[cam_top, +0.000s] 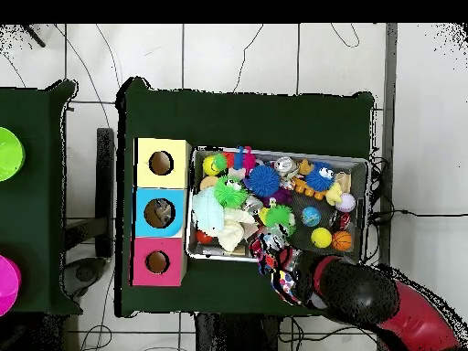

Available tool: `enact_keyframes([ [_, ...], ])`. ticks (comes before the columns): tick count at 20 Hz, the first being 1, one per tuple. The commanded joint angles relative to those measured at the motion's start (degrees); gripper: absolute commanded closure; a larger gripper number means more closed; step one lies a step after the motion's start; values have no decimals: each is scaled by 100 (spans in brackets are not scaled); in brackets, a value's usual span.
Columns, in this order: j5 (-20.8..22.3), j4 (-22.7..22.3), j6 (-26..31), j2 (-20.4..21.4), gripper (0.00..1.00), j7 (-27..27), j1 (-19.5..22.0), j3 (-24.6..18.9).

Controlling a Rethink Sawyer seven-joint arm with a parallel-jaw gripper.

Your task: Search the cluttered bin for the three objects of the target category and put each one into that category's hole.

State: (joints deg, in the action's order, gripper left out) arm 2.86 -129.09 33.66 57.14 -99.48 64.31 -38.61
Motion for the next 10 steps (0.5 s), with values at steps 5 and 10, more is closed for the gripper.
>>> enact_keyframes([
  [5, 334, -39, -918, 882, 100, -3049, -2193, 2224],
  [10, 382, 584, -927, 689, 100, -3473, -3093, 3105],
])
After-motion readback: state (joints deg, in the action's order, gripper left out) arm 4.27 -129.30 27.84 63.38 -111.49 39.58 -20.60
